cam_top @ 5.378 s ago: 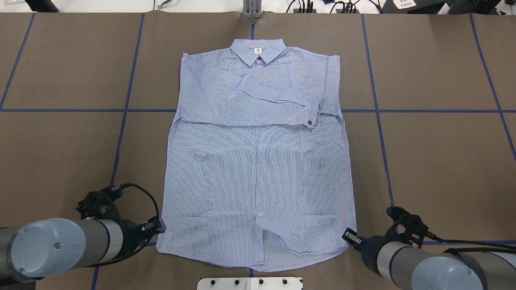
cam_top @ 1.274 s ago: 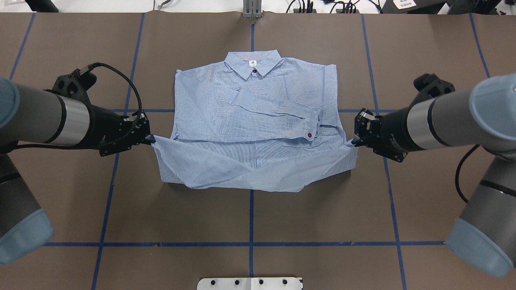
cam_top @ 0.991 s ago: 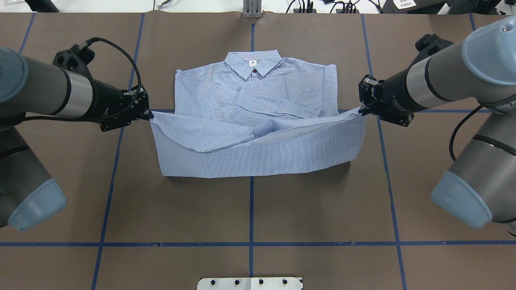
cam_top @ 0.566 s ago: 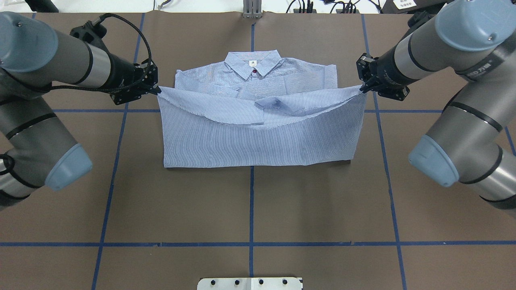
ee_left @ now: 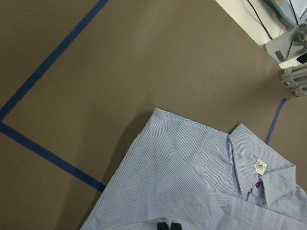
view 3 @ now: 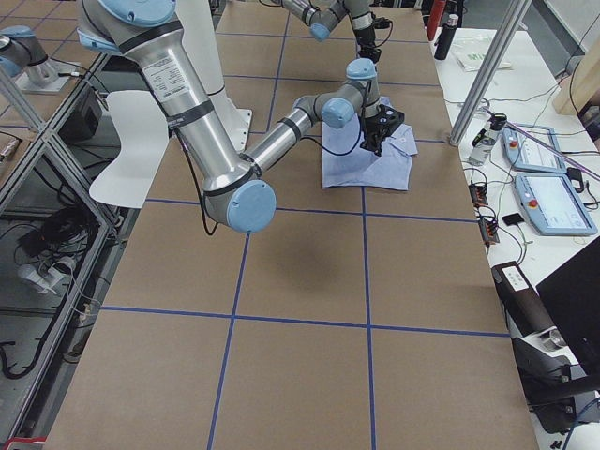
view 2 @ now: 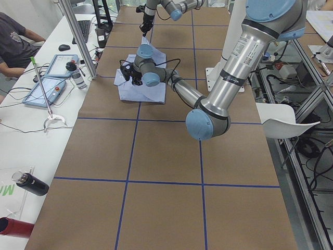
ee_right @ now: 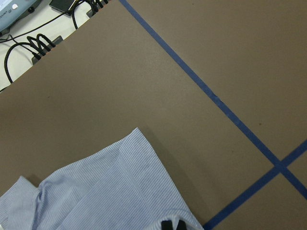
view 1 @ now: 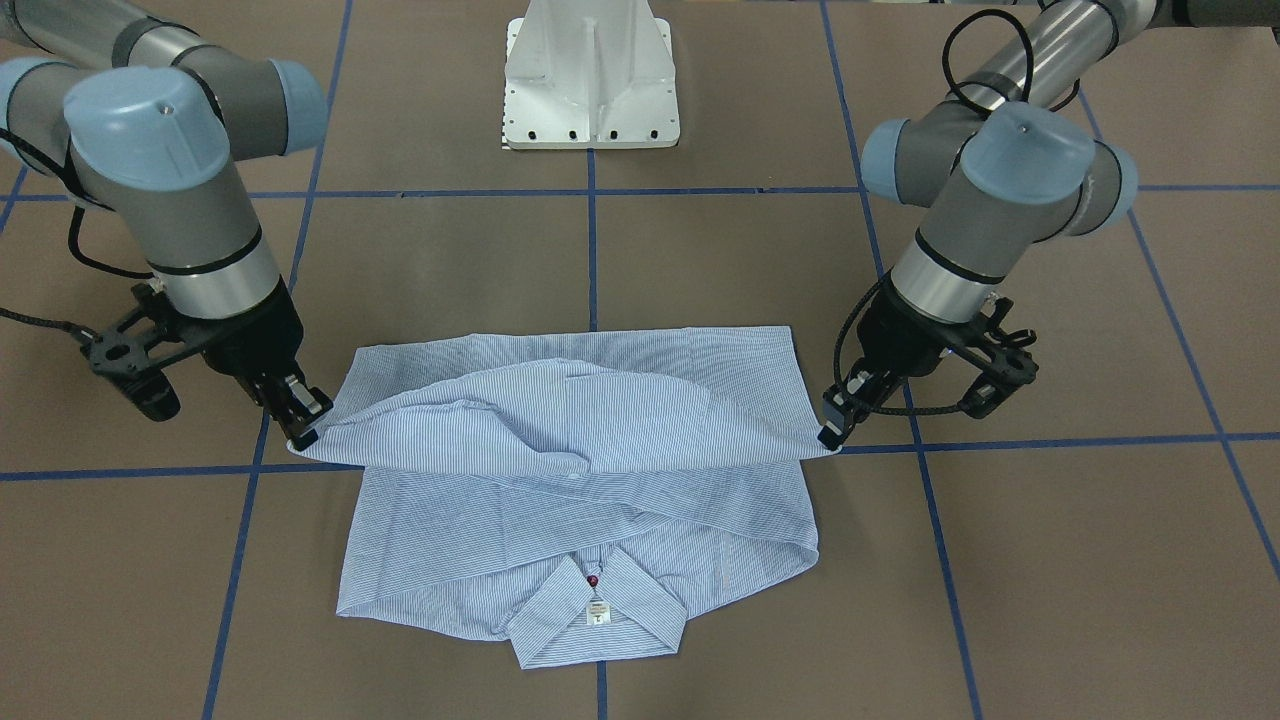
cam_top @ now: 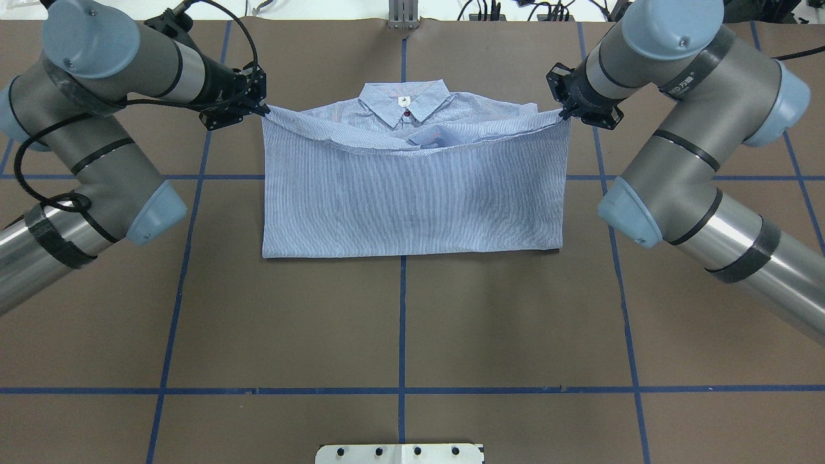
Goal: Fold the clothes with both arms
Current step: 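Lift the hem with both grippers and fold it toward the collar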
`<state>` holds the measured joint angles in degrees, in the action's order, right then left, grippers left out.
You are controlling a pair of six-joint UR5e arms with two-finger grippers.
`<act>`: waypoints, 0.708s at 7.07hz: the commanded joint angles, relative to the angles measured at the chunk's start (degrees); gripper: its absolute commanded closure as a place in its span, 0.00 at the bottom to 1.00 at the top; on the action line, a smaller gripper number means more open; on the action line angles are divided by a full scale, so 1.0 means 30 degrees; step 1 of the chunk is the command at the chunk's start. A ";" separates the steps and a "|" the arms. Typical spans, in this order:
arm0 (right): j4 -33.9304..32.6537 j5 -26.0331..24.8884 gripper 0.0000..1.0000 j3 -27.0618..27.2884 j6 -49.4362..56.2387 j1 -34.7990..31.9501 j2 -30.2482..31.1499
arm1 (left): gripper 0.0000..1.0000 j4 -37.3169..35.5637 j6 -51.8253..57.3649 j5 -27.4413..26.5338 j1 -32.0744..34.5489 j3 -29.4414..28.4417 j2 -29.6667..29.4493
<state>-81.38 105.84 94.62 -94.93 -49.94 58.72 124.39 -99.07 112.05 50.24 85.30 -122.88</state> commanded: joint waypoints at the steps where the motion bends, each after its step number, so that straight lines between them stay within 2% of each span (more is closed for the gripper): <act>1: 0.1493 -0.0094 1.00 -0.2498 -0.0027 0.0006 -0.0815 | 1.00 0.2240 -0.0024 -0.0083 0.0041 -0.3633 -0.1512; 3: 0.1900 -0.0210 1.00 -0.4199 0.0002 0.0035 -0.1493 | 1.00 0.2774 0.0034 -0.0171 0.0041 -0.4582 -0.1607; 4: 0.2861 -0.0240 1.00 -0.5715 0.0002 0.0035 -0.1989 | 1.00 0.3180 0.0035 -0.0780 0.0041 -0.5166 -0.1636; 5: 0.3044 -0.0124 1.00 -0.7528 0.0060 0.0035 -0.3212 | 1.00 0.5070 0.0064 -0.1541 0.0041 -0.6738 -0.1665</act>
<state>-73.68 105.27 77.85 -94.88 -49.85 52.40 134.98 -98.95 109.67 50.36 69.32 -127.75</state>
